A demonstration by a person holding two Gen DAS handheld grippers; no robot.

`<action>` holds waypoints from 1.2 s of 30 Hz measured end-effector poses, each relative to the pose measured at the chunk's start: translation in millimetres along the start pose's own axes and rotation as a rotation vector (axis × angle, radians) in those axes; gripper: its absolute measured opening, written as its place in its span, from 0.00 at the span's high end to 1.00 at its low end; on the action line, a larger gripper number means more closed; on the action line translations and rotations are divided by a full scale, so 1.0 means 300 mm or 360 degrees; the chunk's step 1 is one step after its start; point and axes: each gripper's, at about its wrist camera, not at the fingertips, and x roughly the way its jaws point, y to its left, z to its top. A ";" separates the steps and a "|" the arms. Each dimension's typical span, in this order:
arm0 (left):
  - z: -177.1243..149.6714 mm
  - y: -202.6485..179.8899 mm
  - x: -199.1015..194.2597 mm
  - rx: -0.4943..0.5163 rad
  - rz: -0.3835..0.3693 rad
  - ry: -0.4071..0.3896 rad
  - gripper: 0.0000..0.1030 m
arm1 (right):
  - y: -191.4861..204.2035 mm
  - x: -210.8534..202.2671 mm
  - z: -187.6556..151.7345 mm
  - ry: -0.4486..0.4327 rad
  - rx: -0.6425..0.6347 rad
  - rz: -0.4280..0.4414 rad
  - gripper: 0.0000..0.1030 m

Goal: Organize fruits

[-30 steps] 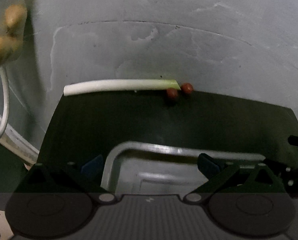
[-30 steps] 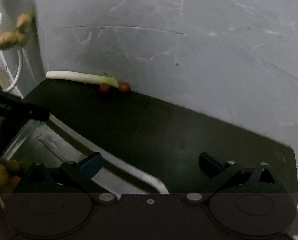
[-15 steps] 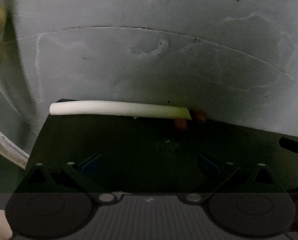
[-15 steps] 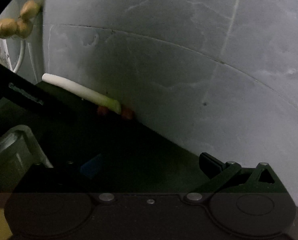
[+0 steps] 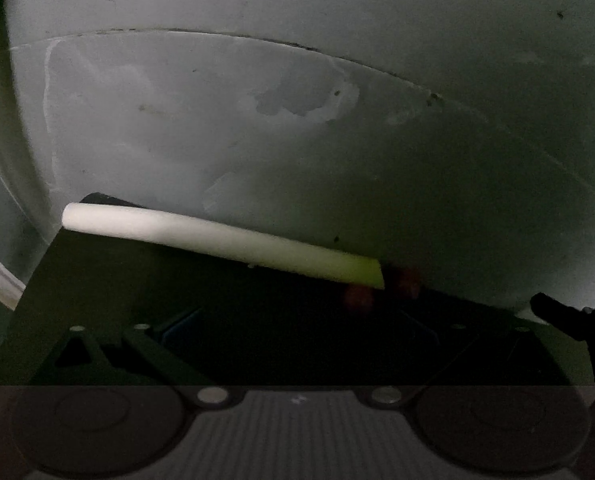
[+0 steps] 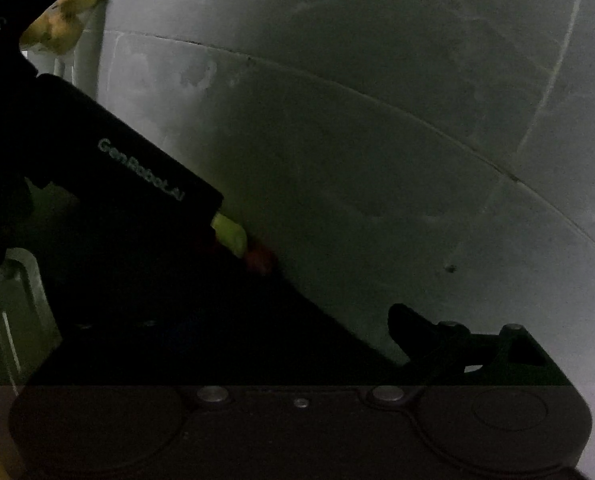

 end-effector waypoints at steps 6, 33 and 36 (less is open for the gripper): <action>0.008 -0.021 0.021 0.0001 -0.0013 -0.0007 0.01 | 0.001 0.028 0.004 -0.0023 -0.0010 0.0050 0.12; -0.026 -0.041 0.028 0.0027 -0.0137 0.0006 0.42 | 0.020 0.039 -0.024 -0.0067 -0.0057 0.0070 0.49; -0.024 -0.046 0.033 0.0026 -0.0142 0.0013 0.48 | 0.025 0.045 -0.027 -0.0062 -0.0062 0.0076 0.51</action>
